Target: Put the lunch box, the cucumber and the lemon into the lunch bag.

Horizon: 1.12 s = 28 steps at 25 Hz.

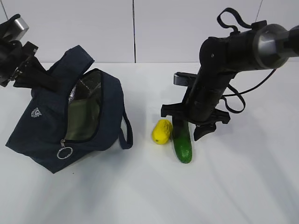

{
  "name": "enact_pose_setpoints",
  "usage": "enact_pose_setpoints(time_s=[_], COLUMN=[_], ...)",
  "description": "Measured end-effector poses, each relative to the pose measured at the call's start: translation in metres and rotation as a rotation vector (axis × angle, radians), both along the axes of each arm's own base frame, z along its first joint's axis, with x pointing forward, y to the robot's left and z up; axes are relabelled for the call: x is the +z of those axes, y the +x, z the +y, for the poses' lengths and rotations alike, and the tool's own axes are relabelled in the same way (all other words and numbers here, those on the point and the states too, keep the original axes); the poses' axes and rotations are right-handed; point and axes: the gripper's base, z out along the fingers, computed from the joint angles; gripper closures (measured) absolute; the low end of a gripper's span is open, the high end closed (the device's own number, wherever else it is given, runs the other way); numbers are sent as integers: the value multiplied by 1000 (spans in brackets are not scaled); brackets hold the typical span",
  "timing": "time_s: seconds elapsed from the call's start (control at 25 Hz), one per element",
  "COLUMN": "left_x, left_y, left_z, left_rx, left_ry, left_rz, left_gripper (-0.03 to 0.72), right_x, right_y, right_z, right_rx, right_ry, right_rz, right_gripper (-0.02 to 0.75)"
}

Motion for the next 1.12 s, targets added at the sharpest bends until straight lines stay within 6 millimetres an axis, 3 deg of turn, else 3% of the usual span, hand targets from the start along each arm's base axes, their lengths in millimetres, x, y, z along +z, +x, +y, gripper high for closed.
enact_pose_setpoints(time_s=[0.48, 0.88, 1.12], left_x=[0, 0, 0], left_y=[0, 0, 0], left_z=[0, 0, 0], left_rx=[2, 4, 4], left_ry=[1, 2, 2], left_rz=[-2, -3, -3], left_gripper=[697, 697, 697], right_x=[-1, -16, -16], right_y=[2, 3, 3], right_z=[1, 1, 1], right_rx=[-9, -11, -10], right_ry=[13, 2, 0], right_rz=[-20, 8, 8], right_gripper=[276, 277, 343])
